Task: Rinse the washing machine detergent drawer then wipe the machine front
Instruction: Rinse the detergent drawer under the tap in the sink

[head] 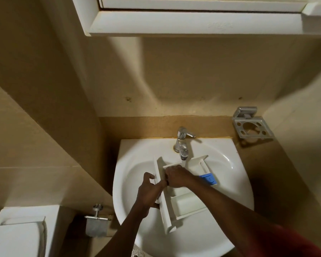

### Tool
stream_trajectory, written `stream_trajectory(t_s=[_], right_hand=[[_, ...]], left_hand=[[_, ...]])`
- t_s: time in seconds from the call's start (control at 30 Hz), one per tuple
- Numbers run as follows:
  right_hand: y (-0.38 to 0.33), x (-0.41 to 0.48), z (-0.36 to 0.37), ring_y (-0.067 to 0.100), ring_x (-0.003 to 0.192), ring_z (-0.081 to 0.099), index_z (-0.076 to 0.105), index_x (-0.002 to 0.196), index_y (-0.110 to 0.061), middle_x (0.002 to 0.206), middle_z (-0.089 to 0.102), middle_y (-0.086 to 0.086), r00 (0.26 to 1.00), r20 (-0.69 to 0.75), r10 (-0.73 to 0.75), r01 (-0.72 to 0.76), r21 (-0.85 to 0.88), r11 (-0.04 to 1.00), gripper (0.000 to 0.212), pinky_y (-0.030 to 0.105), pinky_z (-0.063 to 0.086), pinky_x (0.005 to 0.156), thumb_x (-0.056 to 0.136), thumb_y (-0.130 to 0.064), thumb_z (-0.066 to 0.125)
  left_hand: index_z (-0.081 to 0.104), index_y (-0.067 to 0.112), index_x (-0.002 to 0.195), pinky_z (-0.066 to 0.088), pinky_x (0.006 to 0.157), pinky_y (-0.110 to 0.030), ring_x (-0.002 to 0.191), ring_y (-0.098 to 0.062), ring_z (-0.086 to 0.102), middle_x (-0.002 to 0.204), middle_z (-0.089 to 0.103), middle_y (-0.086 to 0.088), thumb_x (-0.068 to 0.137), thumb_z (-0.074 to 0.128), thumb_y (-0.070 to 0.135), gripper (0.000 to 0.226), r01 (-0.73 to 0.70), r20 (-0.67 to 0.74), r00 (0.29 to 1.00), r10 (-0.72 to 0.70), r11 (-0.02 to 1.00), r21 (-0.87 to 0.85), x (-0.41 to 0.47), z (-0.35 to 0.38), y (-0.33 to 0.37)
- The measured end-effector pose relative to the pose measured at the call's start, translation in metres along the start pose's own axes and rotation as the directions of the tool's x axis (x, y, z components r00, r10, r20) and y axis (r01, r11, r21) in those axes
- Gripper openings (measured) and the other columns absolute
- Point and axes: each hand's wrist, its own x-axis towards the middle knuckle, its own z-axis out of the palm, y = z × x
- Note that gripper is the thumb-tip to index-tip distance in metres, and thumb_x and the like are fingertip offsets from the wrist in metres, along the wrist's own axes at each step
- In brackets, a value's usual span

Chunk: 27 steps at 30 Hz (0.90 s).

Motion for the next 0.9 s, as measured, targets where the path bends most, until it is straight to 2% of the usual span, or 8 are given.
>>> stream_trajectory(t_s=[0.13,0.23,0.37,0.43,0.6,0.67,0.77,0.9], right_hand=[[0.025,-0.004,-0.029,0.022,0.097,0.056,0.063,0.098,-0.018,0.108,0.064,0.004,0.979,0.203,0.001,0.005,-0.032,0.999,0.018,0.024,0.043,0.078,0.091,-0.028,0.05],[0.053,-0.004,-0.031,0.03,0.104,0.06,0.059,0.113,-0.003,0.119,0.062,0.018,0.98,0.051,0.194,-0.187,-0.117,0.975,0.032,0.033,0.047,0.087,0.088,-0.021,0.049],[0.041,0.002,-0.007,0.031,0.118,0.055,0.053,0.124,0.0,0.128,0.057,0.018,0.931,-0.173,0.321,-0.328,-0.01,0.945,0.042,0.034,0.045,0.097,0.09,-0.024,0.049],[0.024,0.005,-0.001,0.032,0.116,0.055,0.055,0.122,-0.001,0.125,0.057,0.017,0.941,-0.173,0.292,-0.291,0.027,0.956,0.041,0.033,0.045,0.093,0.092,-0.026,0.047],[0.004,0.004,-0.003,0.031,0.104,0.061,0.067,0.097,-0.002,0.106,0.067,0.016,1.0,0.008,-0.02,0.019,0.139,0.99,0.023,0.033,0.045,0.085,0.086,-0.019,0.057],[0.025,0.005,-0.008,0.031,0.109,0.06,0.068,0.102,-0.007,0.109,0.066,0.012,0.992,-0.056,0.112,-0.1,0.182,0.978,0.025,0.034,0.048,0.089,0.083,-0.019,0.056],[0.05,-0.001,-0.015,0.029,0.109,0.059,0.065,0.108,-0.007,0.1,0.066,0.007,0.883,-0.216,0.416,-0.344,0.301,0.889,0.035,0.03,0.047,0.09,0.077,-0.02,0.057],[0.035,0.009,-0.008,0.031,0.107,0.061,0.064,0.11,-0.007,0.107,0.066,0.012,0.897,-0.171,0.407,-0.322,0.377,0.868,0.041,0.032,0.05,0.091,0.074,-0.026,0.058]], left_hand=[[0.047,0.018,0.111,0.059,0.052,-0.037,0.071,-0.024,0.063,0.086,0.062,-0.011,0.086,0.062,0.028,0.031,-0.005,-0.068,0.998,0.003,1.0,-0.02,-0.004,-0.002,-0.003],[0.047,0.019,0.11,0.061,0.056,-0.042,0.073,-0.026,0.064,0.087,0.064,-0.014,0.084,0.063,0.03,0.032,0.0,-0.091,0.996,-0.001,1.0,-0.021,-0.007,-0.002,-0.004],[0.045,0.02,0.104,0.06,0.057,-0.048,0.066,-0.024,0.063,0.084,0.068,-0.015,0.08,0.064,0.031,0.032,-0.021,-0.089,0.996,0.019,0.999,-0.028,-0.009,0.001,-0.002],[0.044,0.02,0.1,0.059,0.055,-0.047,0.064,-0.024,0.062,0.085,0.068,-0.016,0.077,0.064,0.034,0.033,-0.022,-0.097,0.995,0.02,0.999,-0.028,-0.01,-0.001,-0.002],[0.042,0.019,0.1,0.059,0.054,-0.043,0.068,-0.026,0.06,0.091,0.067,-0.02,0.078,0.064,0.039,0.037,-0.009,-0.093,0.996,0.01,1.0,0.01,-0.009,-0.002,-0.003],[0.043,0.019,0.1,0.059,0.054,-0.042,0.067,-0.027,0.059,0.089,0.067,-0.021,0.072,0.062,0.043,0.042,0.007,-0.088,0.996,-0.007,1.0,0.001,-0.008,-0.004,-0.004],[0.044,0.02,0.102,0.059,0.058,-0.042,0.068,-0.027,0.059,0.096,0.068,-0.025,0.077,0.063,0.041,0.038,0.015,-0.063,0.998,-0.015,1.0,0.004,-0.008,-0.006,-0.004],[0.041,0.019,0.1,0.058,0.056,-0.04,0.068,-0.027,0.058,0.099,0.067,-0.023,0.071,0.061,0.042,0.043,0.029,-0.042,0.999,-0.029,1.0,-0.001,-0.009,-0.006,-0.002]])
